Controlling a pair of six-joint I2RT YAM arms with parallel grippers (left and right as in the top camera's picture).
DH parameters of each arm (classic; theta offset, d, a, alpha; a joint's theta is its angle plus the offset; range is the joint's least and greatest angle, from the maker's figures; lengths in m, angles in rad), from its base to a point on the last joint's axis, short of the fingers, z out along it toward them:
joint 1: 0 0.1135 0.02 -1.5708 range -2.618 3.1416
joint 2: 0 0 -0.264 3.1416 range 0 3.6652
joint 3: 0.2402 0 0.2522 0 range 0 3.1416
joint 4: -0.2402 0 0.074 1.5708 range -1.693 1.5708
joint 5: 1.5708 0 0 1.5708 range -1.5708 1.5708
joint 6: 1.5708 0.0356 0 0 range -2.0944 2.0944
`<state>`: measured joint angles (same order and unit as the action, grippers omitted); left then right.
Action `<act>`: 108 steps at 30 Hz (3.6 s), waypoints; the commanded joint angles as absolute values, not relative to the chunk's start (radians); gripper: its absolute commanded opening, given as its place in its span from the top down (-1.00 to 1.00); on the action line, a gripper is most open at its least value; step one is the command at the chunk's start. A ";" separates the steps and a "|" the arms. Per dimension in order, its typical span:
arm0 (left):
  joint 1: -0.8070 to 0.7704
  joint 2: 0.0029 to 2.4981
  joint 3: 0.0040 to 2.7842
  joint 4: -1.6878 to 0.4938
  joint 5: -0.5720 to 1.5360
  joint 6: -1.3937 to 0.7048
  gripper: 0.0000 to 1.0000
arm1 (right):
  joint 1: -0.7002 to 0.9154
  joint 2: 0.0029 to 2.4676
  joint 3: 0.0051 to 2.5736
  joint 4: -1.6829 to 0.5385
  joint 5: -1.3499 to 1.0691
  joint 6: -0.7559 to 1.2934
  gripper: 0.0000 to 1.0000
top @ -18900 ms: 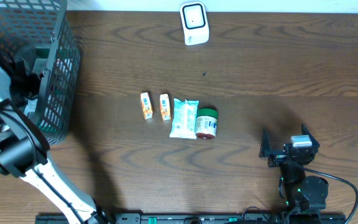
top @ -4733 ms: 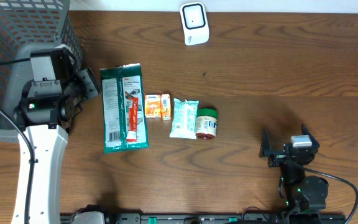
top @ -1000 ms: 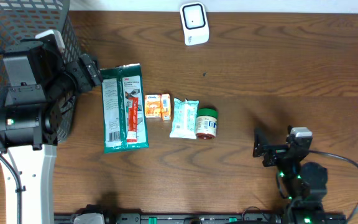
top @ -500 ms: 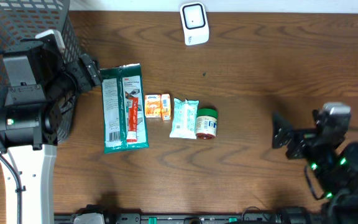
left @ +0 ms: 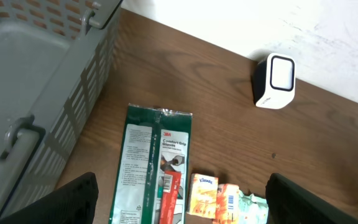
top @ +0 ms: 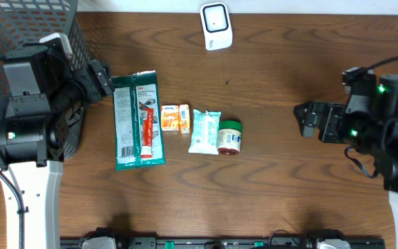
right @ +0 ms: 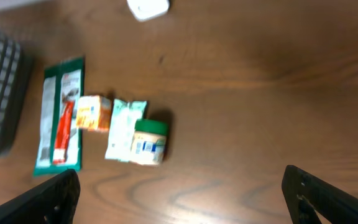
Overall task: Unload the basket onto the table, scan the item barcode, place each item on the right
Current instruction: 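Move the right gripper from rest toward the green-lidded jar, then lower the right gripper over the jar and grasp it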
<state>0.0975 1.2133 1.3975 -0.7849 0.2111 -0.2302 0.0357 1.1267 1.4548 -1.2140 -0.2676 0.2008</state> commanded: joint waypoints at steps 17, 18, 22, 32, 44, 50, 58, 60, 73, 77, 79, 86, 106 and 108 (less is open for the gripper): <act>0.102 1.215 1.403 -0.785 0.217 -0.218 -0.74 | 0.221 1.430 1.475 -1.208 -0.248 0.390 -0.24; 0.102 1.215 1.403 -0.785 0.217 -0.218 -0.74 | 0.246 1.459 1.475 -1.201 -0.229 0.397 -0.29; 0.102 1.215 1.403 -0.785 0.217 -0.218 -0.74 | 0.315 1.548 1.475 -1.168 -0.205 0.398 -0.58; 0.102 1.215 1.403 -0.785 0.217 -0.218 -0.73 | 0.419 1.770 1.475 -1.058 -0.199 0.448 -0.67; 0.102 1.215 1.403 -0.785 0.217 -0.218 -0.74 | 0.480 1.974 1.475 -0.969 -0.181 0.449 -0.77; 0.102 1.215 1.403 -0.785 0.217 -0.218 -0.74 | 0.482 2.032 1.475 -0.962 -0.143 0.485 -0.81; 0.102 1.215 1.403 -0.785 0.217 -0.218 -0.74 | 0.482 2.048 1.475 -0.937 -0.146 0.528 -0.92; 0.102 1.215 1.403 -0.785 0.217 -0.218 -0.74 | 0.482 2.048 1.475 -0.934 -0.147 0.532 -0.91; 0.102 1.215 1.403 -0.785 0.217 -0.218 -0.74 | 0.489 2.048 1.475 -0.934 -0.147 0.538 -0.99; 0.102 1.215 1.403 -0.785 0.217 -0.218 -0.74 | 0.498 2.048 1.475 -0.939 -0.147 0.538 -0.86; 0.102 1.215 1.403 -0.785 0.217 -0.218 -0.74 | 0.501 2.048 1.475 -0.941 -0.148 0.538 -0.70; 0.102 1.215 1.403 -0.785 0.217 -0.218 -0.74 | 0.500 2.048 1.475 -0.939 -0.156 0.538 -0.36; 0.102 1.215 1.403 -0.785 0.217 -0.218 -0.74 | 0.443 1.870 1.479 -0.953 -0.073 0.463 -0.17; 0.102 1.215 1.403 -0.785 0.217 -0.218 -0.74 | 0.444 1.839 1.479 -0.953 -0.018 0.455 -0.15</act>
